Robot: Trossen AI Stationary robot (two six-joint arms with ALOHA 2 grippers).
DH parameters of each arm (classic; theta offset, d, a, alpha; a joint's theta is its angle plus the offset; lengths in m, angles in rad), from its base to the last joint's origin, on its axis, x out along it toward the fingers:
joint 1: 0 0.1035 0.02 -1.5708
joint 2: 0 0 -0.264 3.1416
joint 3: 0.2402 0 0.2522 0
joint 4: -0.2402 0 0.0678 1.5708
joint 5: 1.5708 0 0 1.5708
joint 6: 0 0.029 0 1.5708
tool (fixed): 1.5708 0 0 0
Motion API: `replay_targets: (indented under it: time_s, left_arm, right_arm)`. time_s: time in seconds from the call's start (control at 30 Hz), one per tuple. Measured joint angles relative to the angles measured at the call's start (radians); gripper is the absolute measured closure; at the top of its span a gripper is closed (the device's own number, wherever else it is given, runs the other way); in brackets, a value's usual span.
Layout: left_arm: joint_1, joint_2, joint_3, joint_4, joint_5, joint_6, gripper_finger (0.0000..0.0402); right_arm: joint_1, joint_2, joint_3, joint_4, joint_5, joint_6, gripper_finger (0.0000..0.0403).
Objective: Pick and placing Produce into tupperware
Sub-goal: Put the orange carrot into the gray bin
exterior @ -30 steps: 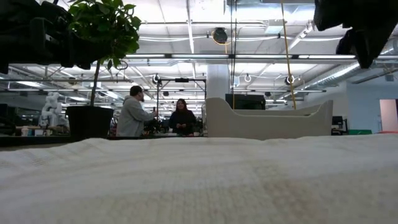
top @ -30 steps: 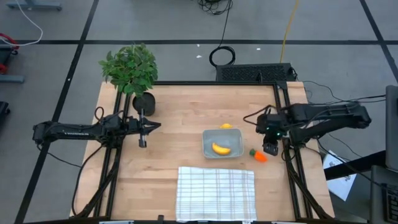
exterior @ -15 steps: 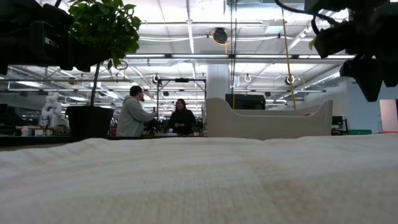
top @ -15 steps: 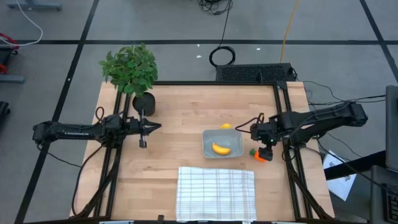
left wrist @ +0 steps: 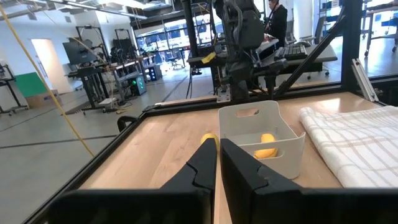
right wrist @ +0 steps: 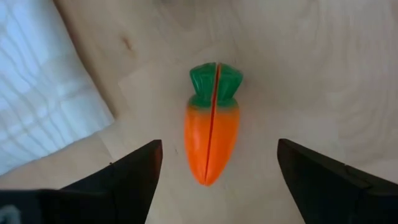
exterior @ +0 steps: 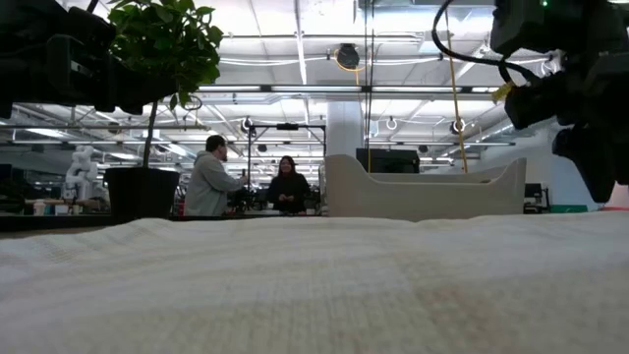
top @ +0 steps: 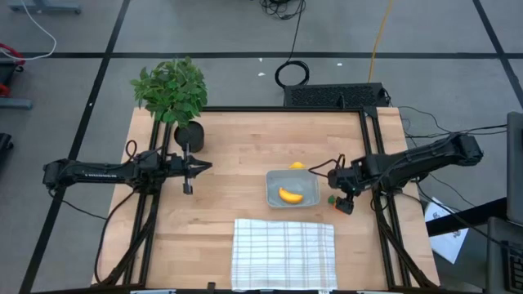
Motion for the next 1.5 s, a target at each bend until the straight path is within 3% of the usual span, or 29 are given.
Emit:
replay_targets:
  time_s: [0.6, 1.1, 1.3, 1.5]
  left_arm:
    - [0.0, 0.0, 0.0, 0.0, 0.0, -0.004, 0.0376]
    - [0.0, 0.0, 0.0, 0.0, 0.0, -0.004, 0.0376]
    - [0.0, 0.0, 0.0, 0.0, 0.0, -0.005, 0.0376]
    - [0.0, 0.0, 0.0, 0.0, 0.0, -0.006, 0.0376]
  right_arm:
    - [0.087, 0.0, -0.117, 0.2, 0.0, 0.112, 0.0092]
    - [0.093, -0.004, -0.241, 0.354, 0.007, 0.138, 0.0094]
    - [0.093, -0.003, -0.243, 0.352, 0.008, 0.124, 0.0115]
    - [0.093, -0.002, -0.244, 0.344, 0.016, 0.119, 0.0163]
